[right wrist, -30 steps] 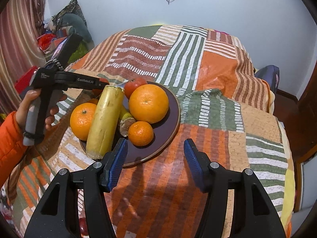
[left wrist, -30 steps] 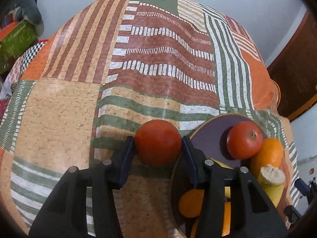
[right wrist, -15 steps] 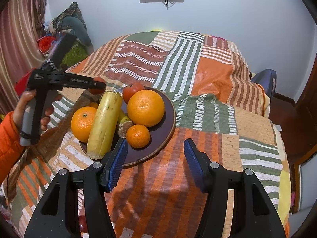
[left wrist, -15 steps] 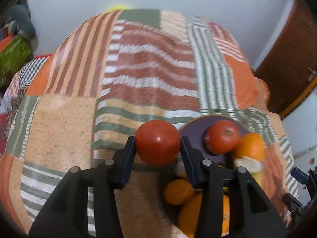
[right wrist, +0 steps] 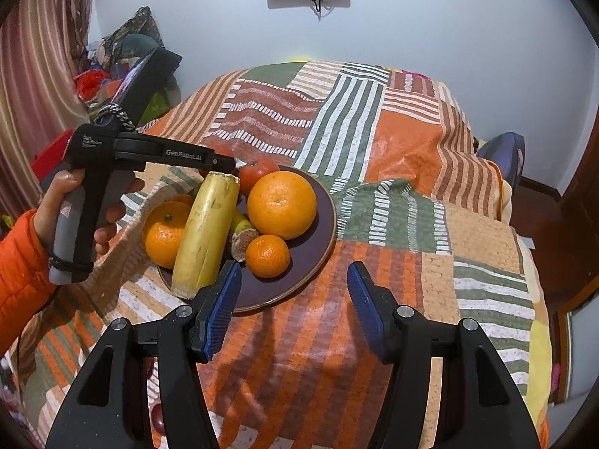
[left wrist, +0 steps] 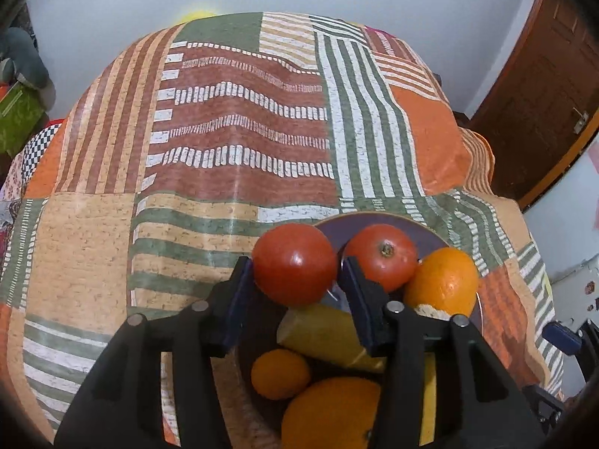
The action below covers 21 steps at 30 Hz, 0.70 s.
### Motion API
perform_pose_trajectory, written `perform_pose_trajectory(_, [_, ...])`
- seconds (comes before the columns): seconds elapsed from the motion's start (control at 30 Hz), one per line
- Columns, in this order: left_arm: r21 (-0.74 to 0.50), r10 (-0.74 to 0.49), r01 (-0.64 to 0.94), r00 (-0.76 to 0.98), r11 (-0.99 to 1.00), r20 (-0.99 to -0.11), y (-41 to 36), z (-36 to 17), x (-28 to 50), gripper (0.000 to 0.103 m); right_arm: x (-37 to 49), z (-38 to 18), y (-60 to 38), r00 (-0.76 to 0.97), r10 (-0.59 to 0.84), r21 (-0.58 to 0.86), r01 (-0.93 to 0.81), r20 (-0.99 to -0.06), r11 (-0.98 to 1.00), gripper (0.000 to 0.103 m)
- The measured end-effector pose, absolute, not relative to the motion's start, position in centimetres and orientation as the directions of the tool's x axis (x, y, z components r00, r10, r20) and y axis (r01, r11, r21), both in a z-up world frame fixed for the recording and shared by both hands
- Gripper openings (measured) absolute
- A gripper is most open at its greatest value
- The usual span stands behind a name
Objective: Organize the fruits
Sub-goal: 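Lower the red tomato onto the plate rim and open the left tool, then grasp a small dark red plum on the quilt with the right tool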
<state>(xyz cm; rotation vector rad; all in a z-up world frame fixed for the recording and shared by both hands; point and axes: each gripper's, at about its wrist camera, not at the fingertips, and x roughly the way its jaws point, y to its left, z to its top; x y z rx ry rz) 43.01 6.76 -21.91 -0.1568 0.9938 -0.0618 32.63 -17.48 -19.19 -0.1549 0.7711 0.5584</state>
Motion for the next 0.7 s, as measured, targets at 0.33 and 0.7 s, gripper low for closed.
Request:
perform_pose_trajectory(0.33, [-0.147, -0.1, -0.031, 0.593, 0.989, -0.799, 7.3, -19.0, 38.6, 0.059, 31.7, -18.5, -17.5, 0.583, 0.423, 0.075, -0.526, -0.693, 0.847, 0.055])
perform_pose_trajectory(0.7, [-0.05, -0.05, 0.02, 0.7, 0.999, -0.713, 4.9, -12.6, 27.3, 0.059, 27.1, -14.7, -17.8, 0.625, 0.432, 0.046, -0.535, -0.651, 0.843, 0.055])
